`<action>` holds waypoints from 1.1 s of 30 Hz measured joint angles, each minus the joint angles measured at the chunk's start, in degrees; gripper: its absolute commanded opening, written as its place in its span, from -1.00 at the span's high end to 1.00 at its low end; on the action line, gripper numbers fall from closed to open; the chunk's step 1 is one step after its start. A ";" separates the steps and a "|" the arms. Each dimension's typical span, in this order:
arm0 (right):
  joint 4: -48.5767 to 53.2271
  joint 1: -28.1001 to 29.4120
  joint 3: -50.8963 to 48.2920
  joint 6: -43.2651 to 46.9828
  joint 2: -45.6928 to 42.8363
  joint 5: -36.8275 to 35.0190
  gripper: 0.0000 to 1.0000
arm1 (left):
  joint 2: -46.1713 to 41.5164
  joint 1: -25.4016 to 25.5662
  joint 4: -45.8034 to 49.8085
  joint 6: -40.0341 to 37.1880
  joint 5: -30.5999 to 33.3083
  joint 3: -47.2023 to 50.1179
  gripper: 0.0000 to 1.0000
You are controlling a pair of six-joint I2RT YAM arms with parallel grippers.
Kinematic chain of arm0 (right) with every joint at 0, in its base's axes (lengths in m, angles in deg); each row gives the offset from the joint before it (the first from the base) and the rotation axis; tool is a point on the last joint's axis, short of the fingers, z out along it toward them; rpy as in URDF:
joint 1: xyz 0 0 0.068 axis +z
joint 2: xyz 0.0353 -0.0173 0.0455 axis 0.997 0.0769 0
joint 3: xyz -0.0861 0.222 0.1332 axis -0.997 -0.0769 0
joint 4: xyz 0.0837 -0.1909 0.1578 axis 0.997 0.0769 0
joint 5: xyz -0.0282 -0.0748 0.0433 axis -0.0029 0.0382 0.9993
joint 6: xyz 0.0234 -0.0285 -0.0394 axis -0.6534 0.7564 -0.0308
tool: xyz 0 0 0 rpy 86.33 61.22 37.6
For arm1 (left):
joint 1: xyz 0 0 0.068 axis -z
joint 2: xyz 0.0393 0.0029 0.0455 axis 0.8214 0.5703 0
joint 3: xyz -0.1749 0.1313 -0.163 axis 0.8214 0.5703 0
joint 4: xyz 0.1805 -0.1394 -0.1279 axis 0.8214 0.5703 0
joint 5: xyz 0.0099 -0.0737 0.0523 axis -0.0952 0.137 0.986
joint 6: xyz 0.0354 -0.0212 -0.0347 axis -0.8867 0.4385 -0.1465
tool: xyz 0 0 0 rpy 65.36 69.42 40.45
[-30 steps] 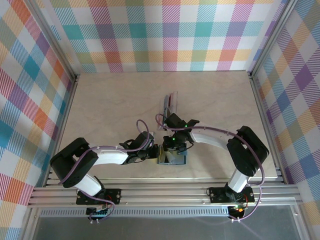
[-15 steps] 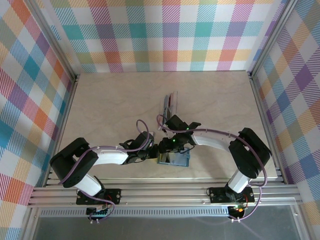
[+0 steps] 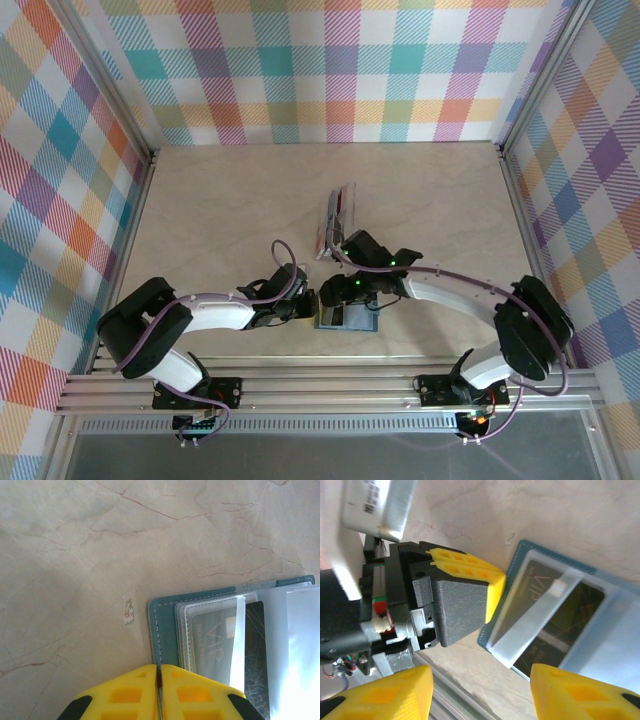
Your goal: Put the credit cards into the card holder
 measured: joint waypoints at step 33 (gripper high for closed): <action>5.51 -4.90 -2.10 0.98 7.17 -11.56 -0.20 | 0.00 0.09 0.00 -0.04 0.07 0.00 0.79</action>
